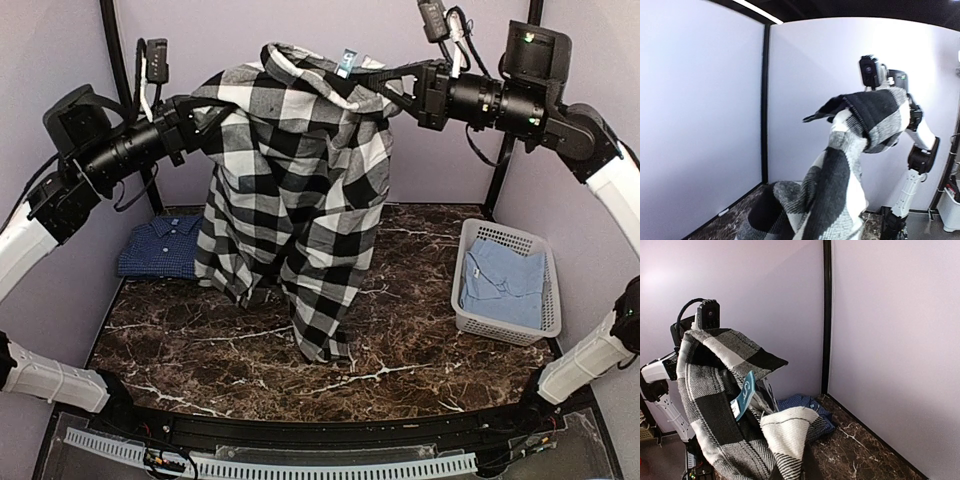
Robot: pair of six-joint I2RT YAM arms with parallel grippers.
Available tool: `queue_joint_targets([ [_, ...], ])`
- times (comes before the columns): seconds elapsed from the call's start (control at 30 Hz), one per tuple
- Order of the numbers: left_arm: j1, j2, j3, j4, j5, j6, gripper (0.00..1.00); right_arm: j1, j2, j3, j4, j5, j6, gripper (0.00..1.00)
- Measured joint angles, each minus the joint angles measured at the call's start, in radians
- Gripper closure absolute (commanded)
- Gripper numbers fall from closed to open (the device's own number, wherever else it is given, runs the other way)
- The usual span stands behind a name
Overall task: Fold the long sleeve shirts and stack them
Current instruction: Place the crumpled shirt at the center of the board, then flatten out the crumpled shirt at the center of the board.
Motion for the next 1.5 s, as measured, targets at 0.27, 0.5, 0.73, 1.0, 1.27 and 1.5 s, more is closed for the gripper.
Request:
queue_joint_targets([
  [0.27, -0.048, 0.005, 0.181, -0.109, 0.101, 0.033, 1.00, 0.024, -0.075, -0.009, 0.048, -0.064, 0.000, 1.00],
  [0.5, -0.018, 0.071, 0.237, -0.232, -0.039, 0.025, 1.00, -0.035, 0.008, 0.055, 0.013, 0.007, 0.025, 1.00],
  [0.73, 0.259, 0.378, 0.171, -0.217, 0.098, -0.114, 0.79, -0.273, 0.330, 0.042, 0.057, -0.101, 0.119, 0.85],
  [1.0, 0.356, 0.834, 0.165, -0.303, 0.061, -0.248, 0.28, -0.405, 0.824, 0.153, -0.035, -0.027, 0.201, 0.29],
  [1.27, 0.339, 0.607, 0.001, -0.319, 0.013, -0.284, 0.27, -0.358, 0.600, -0.170, -0.016, 0.078, 0.224, 0.28],
  [1.5, 0.194, 0.400, -0.283, -0.307, -0.027, -0.336, 0.29, -0.238, 0.304, -0.555, 0.062, 0.171, 0.249, 0.30],
])
